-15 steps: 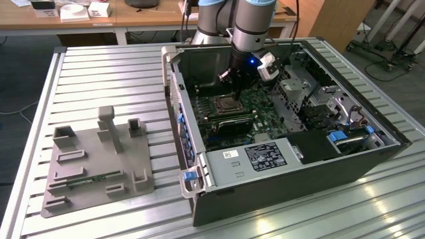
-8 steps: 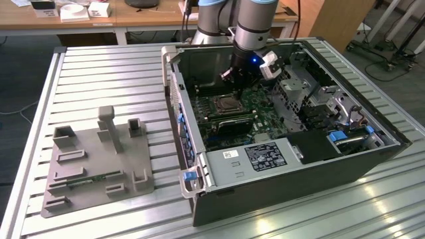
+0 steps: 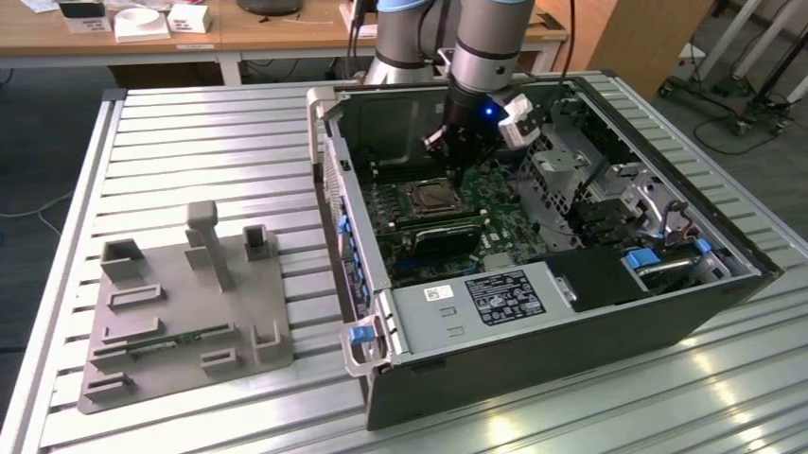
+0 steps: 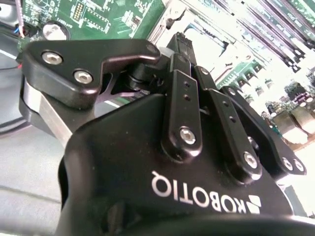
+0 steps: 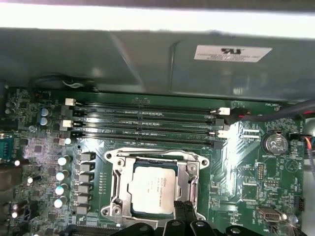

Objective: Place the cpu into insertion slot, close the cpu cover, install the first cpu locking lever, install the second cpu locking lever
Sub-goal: 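Install the second cpu locking lever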

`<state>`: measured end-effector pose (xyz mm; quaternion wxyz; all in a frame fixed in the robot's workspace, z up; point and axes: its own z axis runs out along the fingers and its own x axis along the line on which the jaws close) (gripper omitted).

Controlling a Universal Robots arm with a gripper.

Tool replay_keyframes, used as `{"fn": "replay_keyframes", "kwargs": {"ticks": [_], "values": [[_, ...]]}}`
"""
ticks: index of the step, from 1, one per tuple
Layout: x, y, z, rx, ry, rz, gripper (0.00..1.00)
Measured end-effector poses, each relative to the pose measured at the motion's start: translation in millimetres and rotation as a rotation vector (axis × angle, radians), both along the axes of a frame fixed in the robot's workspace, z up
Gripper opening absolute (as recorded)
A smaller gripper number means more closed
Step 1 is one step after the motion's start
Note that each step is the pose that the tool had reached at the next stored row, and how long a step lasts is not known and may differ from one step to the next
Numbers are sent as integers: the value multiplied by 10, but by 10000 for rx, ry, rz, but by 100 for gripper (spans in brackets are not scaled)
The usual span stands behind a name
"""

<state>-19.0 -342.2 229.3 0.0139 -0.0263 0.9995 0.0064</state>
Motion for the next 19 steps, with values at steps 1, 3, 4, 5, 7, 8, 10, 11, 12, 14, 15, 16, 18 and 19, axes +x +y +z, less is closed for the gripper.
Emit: {"fn": "replay_keyframes", "kwargs": {"ticks": [1,3,4,5,7,8,10,11,12,14,15,16,18,19], "values": [[0,-2,16,1,0,1,10],[1,-19,32,2,0,2,10],[0,-36,35,0,0,1,10],[0,-65,34,1,0,1,10],[0,-124,34,1,0,0,10],[0,-152,35,1,0,1,10],[0,-229,35,0,0,2,10],[0,-255,35,1,0,2,10],[0,-279,35,1,0,1,10],[0,-318,36,2,-1,1,10],[-1,-332,37,0,0,1,10],[-3,-341,38,0,0,1,10],[-8,-353,38,1,23,0,10],[-12,-356,38,1,37,0,10]]}}
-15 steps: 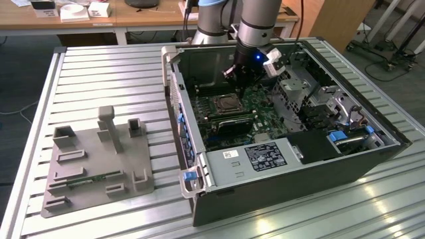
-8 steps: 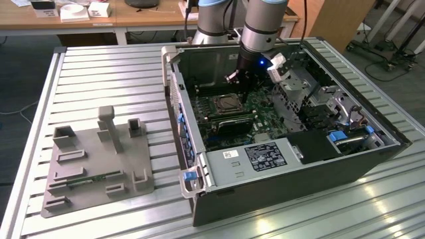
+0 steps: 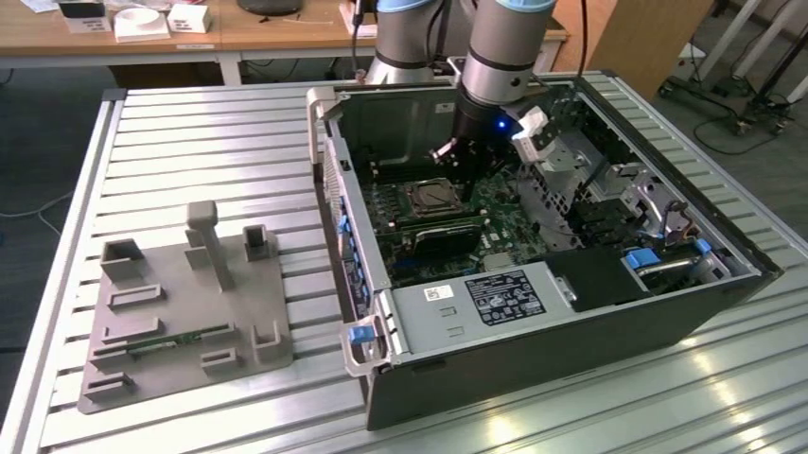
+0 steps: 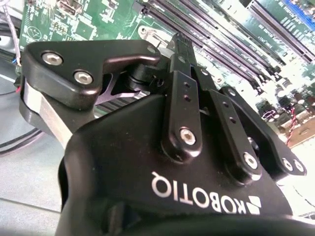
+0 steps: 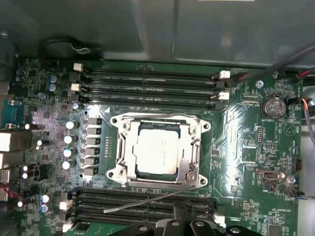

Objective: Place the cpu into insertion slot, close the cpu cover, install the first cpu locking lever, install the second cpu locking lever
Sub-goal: 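Install the second cpu locking lever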

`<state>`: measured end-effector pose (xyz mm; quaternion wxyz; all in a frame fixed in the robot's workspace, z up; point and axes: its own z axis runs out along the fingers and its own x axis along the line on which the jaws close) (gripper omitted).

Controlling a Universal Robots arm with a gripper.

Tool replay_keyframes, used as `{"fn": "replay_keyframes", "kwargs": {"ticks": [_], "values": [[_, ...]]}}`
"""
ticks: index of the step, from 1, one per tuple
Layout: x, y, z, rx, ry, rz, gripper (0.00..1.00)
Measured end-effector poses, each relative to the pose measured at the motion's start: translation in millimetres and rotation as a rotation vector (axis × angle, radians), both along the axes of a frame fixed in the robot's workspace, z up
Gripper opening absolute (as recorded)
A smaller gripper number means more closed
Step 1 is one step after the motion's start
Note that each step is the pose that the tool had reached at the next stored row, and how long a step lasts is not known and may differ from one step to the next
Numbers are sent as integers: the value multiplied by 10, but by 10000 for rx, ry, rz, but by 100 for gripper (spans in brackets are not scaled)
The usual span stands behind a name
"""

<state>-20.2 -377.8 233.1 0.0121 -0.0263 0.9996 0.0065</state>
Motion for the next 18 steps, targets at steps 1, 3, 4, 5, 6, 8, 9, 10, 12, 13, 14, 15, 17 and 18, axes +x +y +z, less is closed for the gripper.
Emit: {"fn": "replay_keyframes", "kwargs": {"ticks": [1,3,4,5,6,8,9,10,12,13,14,15,17,18], "values": [[-11,-4,0,0,5,1,10],[-53,-9,0,1,6,0,10],[-82,-11,0,-1,7,0,10],[-109,-14,-2,-1,7,1,10],[-134,-15,-6,1,6,2,10],[-182,-16,-14,1,6,0,10],[-205,-16,-18,1,7,0,10],[-232,-17,-21,-1,8,1,10],[-300,-17,-29,-1,10,0,10],[-332,-17,-34,0,11,0,10],[-360,-17,-40,0,14,1,10],[-383,-16,-47,-1,17,2,10],[-422,-17,-76,0,27,0,10],[-440,-17,-94,0,32,0,10]]}}
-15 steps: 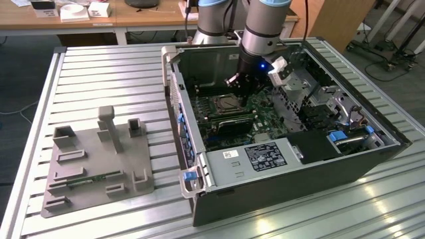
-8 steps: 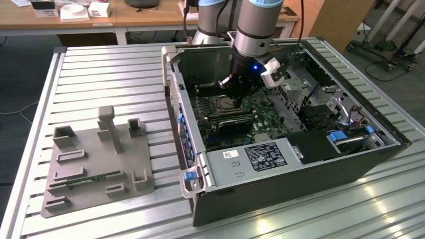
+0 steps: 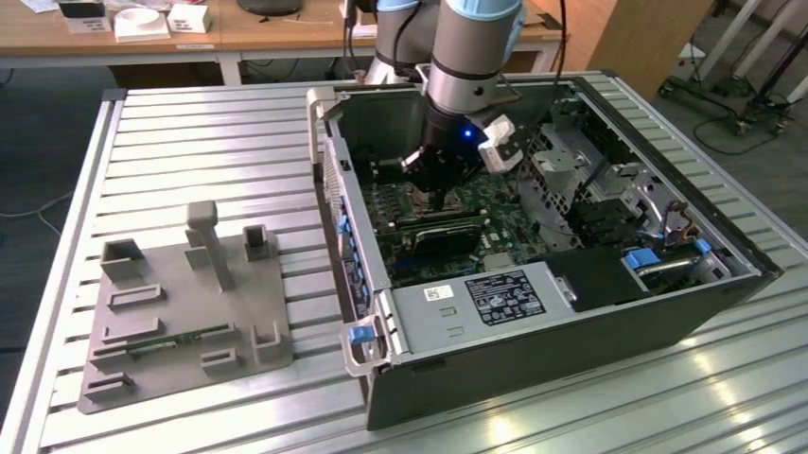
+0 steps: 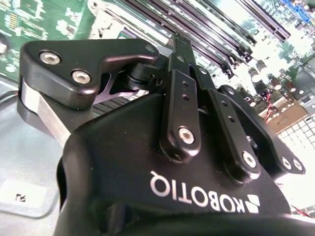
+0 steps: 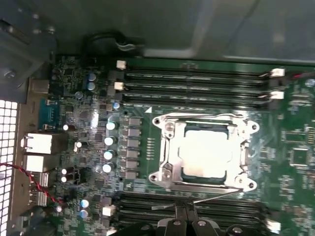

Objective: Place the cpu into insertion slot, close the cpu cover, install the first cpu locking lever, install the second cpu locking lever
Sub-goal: 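Install the second cpu locking lever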

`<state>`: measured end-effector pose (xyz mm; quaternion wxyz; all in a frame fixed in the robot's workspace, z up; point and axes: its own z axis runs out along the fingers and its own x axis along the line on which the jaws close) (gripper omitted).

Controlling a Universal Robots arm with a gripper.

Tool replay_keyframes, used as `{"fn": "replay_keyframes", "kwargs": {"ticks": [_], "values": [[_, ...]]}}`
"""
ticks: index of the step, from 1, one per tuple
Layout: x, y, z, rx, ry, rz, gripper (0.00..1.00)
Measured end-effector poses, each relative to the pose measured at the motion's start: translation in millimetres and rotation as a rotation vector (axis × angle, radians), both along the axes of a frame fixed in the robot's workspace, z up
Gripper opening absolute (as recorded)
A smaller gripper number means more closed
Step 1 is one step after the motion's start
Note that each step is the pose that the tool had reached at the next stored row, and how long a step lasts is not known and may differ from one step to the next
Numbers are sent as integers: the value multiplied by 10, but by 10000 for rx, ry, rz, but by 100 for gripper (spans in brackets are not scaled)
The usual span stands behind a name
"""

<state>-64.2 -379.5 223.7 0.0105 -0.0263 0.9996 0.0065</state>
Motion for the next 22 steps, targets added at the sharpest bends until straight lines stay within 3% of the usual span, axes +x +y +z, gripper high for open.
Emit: {"fn": "replay_keyframes", "kwargs": {"ticks": [7,12,18,22], "values": [[-123,-1,-95,-1,19,2,10],[-159,0,-105,23,19,9,10],[-167,0,-107,125,17,9,10],[-167,0,-107,129,17,9,10]]}}
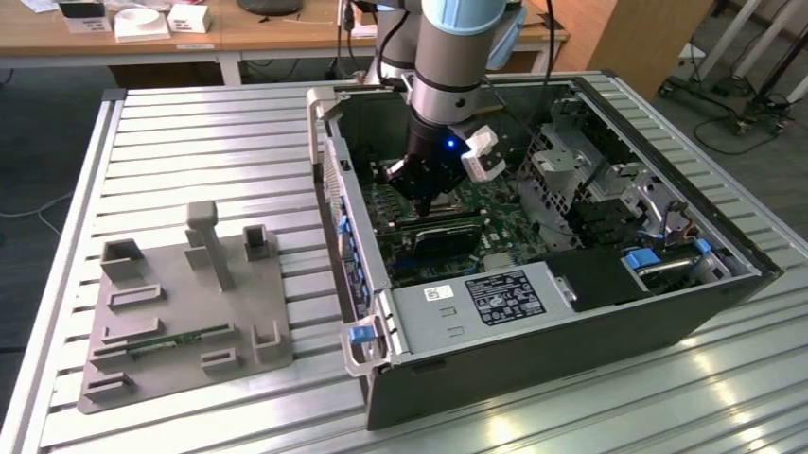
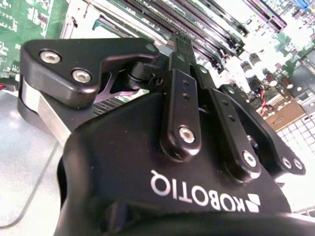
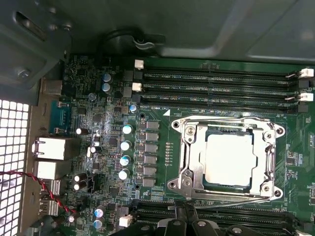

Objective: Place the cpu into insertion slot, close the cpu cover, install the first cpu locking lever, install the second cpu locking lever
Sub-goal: 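Install the second cpu locking lever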

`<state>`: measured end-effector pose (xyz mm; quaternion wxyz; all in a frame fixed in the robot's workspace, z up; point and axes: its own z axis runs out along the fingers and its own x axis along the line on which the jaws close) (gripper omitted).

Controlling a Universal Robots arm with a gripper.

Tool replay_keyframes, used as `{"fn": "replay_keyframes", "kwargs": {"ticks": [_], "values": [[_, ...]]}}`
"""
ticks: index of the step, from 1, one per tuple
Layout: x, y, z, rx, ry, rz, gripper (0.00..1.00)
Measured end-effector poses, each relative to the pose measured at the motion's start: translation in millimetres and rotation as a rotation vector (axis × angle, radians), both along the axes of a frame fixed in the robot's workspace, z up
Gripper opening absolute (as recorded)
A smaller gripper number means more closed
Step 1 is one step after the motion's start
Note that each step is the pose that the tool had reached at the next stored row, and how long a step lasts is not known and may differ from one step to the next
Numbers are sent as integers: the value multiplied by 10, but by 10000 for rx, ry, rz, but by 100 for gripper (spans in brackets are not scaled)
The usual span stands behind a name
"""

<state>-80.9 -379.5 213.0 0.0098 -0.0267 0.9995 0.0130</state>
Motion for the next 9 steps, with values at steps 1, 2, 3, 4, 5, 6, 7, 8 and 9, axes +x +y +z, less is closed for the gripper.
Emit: {"fn": "replay_keyframes", "kwargs": {"ticks": [1,2,3,4,5,6,7,8,9], "values": [[0,0,0,0,1,0,10],[0,0,0,0,0,0,10],[0,0,0,1,0,1,10],[0,0,0,1,0,0,10],[0,0,0,1,0,0,10],[0,0,0,2,0,0,10],[0,0,0,2,0,1,10],[-1,0,0,2,-1,2,10],[-5,0,-1,2,0,1,10]]}}
